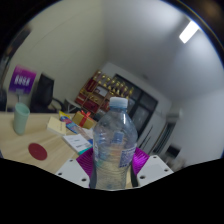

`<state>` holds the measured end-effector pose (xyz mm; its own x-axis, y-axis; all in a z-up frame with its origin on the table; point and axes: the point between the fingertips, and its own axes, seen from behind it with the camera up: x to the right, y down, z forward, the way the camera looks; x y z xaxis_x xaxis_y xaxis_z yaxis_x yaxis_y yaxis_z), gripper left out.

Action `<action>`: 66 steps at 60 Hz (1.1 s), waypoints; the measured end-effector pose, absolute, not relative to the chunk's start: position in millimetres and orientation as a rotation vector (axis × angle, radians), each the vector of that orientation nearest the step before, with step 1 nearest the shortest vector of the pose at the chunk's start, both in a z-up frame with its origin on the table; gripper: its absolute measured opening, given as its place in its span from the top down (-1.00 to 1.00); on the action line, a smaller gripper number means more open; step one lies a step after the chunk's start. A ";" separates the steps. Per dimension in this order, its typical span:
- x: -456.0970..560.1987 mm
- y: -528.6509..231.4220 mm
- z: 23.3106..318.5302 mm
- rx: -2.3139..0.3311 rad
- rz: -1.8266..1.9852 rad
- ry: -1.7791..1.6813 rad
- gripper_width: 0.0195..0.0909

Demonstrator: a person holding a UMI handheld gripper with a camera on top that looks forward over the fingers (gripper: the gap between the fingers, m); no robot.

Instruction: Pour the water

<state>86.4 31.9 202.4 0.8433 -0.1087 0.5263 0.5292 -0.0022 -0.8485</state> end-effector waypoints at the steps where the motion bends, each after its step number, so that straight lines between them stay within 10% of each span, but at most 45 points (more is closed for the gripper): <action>1: 77.1 33.9 210.6 -1.477 -0.574 -0.400 0.21; 15: -62.1 68.9 270.4 -1.034 -1.280 -1.116 0.20; 41: -181.8 115.2 231.5 -0.356 -1.842 -1.678 0.19; 66: -157.6 106.2 244.4 -0.765 -1.444 -1.312 0.21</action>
